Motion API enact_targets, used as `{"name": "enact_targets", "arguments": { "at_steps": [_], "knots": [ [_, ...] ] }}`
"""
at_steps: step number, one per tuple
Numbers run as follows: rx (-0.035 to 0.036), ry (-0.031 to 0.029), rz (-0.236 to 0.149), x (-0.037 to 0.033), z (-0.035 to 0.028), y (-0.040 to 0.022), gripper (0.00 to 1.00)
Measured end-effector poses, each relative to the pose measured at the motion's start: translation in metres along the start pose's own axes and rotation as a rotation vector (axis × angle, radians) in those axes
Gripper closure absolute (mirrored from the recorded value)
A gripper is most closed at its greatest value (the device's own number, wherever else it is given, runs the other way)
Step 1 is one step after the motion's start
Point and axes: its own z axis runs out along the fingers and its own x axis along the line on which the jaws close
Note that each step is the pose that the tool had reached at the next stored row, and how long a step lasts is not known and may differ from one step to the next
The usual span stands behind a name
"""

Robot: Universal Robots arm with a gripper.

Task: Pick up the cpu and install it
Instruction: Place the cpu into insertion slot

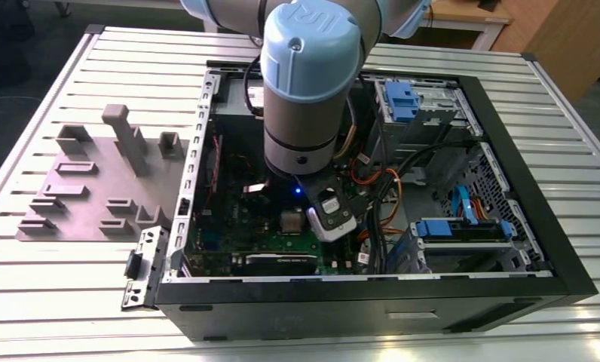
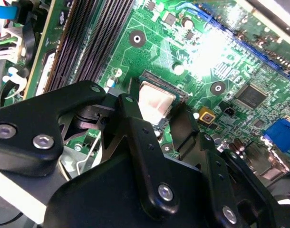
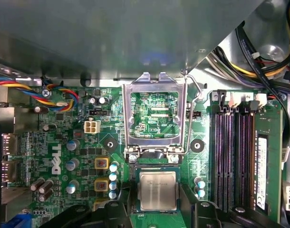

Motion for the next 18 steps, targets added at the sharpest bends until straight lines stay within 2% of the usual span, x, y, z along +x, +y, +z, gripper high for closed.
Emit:
{"name": "enact_targets", "arguments": {
  "at_steps": [11,15,18],
  "knots": [
    [-0.0005,0.0001,0.000,-0.0024,-0.0007,0.0004,0.47],
    [-0.0047,0.0000,0.000,-0.0025,0.0001,0.0004,0.47],
    [-0.0053,0.0000,0.000,-0.0026,0.0003,0.0009,0.47]
  ]
}}
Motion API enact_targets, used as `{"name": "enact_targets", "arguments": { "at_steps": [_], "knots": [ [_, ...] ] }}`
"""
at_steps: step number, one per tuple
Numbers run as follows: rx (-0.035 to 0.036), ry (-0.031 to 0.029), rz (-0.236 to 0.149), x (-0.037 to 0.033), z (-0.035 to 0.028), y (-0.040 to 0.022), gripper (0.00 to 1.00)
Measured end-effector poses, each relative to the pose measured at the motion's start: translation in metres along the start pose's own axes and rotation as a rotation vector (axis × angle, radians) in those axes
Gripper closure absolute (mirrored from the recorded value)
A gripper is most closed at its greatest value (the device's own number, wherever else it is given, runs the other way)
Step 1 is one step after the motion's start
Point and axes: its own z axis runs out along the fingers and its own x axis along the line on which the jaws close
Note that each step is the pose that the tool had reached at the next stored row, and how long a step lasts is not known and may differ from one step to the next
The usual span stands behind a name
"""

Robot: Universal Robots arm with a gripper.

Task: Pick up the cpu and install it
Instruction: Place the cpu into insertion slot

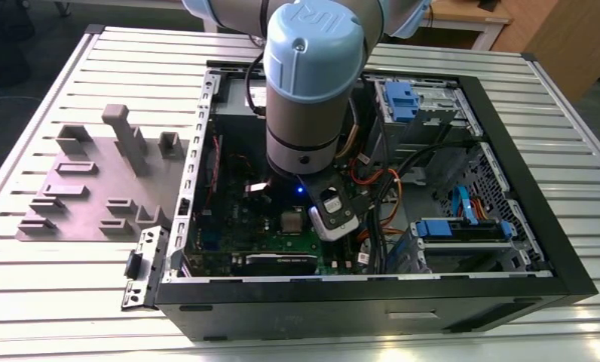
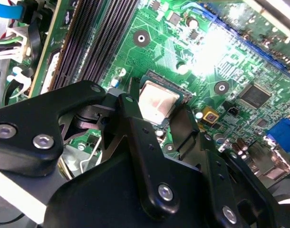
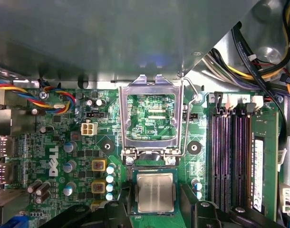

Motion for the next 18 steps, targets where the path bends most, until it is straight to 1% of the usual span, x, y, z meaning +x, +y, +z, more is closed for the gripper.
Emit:
{"name": "enact_targets", "arguments": {
  "at_steps": [8,10,11,12,15,18],
  "knots": [
    [0.0001,0.0000,0.000,0.0001,0.0003,0.0001,0.47],
    [0.0002,0.0002,0.000,0.0001,0.0003,0.0000,0.49],
    [0.0004,0.0003,0.000,0.0001,0.0003,0.0000,0.55],
    [0.0003,0.0002,0.000,0.0001,0.0003,0.0000,0.56],
    [-0.0001,0.0000,0.000,0.0001,0.0004,0.0001,0.56],
    [-0.0003,-0.0001,0.000,0.0004,-0.0018,0.0002,0.56]
  ]
}}
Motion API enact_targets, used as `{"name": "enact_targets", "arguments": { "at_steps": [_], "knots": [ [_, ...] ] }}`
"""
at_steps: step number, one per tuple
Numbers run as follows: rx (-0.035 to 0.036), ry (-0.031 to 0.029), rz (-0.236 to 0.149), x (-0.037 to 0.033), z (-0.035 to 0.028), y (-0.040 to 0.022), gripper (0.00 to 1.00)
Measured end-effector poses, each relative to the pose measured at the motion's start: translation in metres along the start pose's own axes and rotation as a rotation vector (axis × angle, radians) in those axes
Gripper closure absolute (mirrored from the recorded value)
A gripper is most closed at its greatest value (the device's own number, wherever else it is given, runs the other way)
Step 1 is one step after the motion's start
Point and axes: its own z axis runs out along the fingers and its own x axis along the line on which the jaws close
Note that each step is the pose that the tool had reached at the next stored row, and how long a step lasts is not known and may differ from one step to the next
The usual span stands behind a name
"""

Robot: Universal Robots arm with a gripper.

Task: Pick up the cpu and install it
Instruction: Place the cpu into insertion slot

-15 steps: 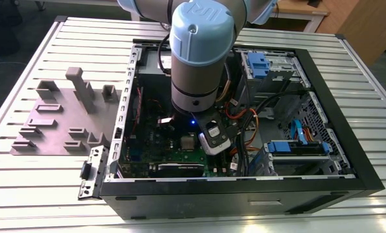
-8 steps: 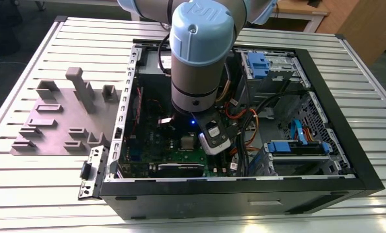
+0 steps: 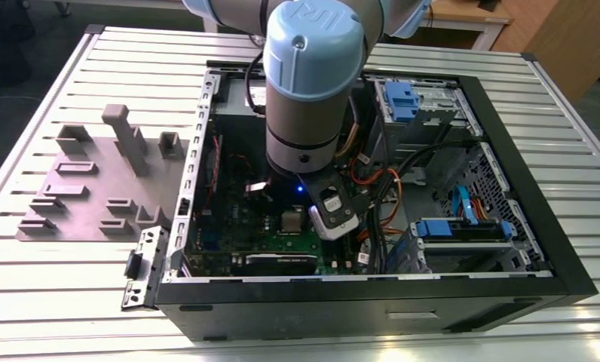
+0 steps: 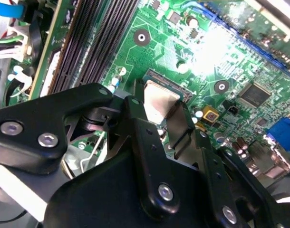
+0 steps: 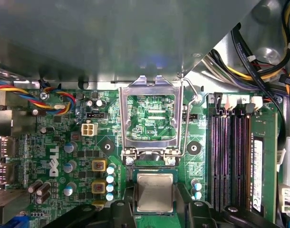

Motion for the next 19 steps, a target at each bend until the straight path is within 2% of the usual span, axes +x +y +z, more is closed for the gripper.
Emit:
{"name": "enact_targets", "arguments": {
  "at_steps": [19],
  "knots": [
    [0.0003,0.0003,-0.004,0.0018,0.0005,-0.0018,0.56]
  ]
}}
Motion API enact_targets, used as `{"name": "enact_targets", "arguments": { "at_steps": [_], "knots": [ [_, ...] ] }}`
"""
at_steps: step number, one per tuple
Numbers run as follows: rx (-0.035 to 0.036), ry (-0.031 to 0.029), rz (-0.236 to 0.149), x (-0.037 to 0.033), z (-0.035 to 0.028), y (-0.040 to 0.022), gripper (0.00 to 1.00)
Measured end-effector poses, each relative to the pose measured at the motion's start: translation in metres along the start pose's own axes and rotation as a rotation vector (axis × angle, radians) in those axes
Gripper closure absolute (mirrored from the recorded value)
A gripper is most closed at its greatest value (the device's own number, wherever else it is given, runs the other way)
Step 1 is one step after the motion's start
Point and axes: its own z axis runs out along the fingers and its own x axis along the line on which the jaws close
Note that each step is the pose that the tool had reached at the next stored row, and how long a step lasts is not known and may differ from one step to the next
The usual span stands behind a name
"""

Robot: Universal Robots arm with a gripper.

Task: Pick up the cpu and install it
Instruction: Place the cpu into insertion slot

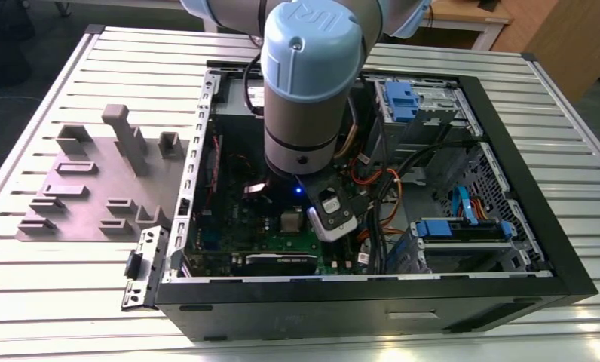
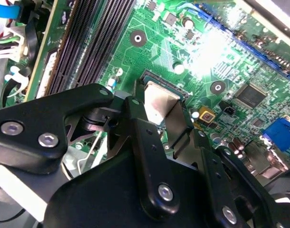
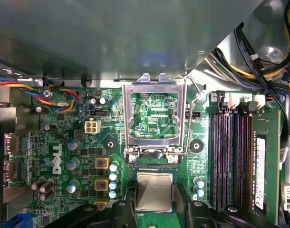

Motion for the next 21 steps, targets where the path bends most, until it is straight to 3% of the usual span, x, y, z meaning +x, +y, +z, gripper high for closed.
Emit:
{"name": "enact_targets", "arguments": {
  "at_steps": [12,14,15,21],
  "knots": [
    [-0.0021,-0.0001,0.000,0.0000,0.0014,0.0000,0.56],
    [-0.0027,-0.0003,0.000,0.0000,0.0018,0.0000,0.55],
    [-0.0024,-0.0002,0.000,0.0000,0.0019,0.0000,0.49],
    [-0.0021,0.0000,0.000,0.0006,0.0019,0.0000,0.49]
  ]
}}
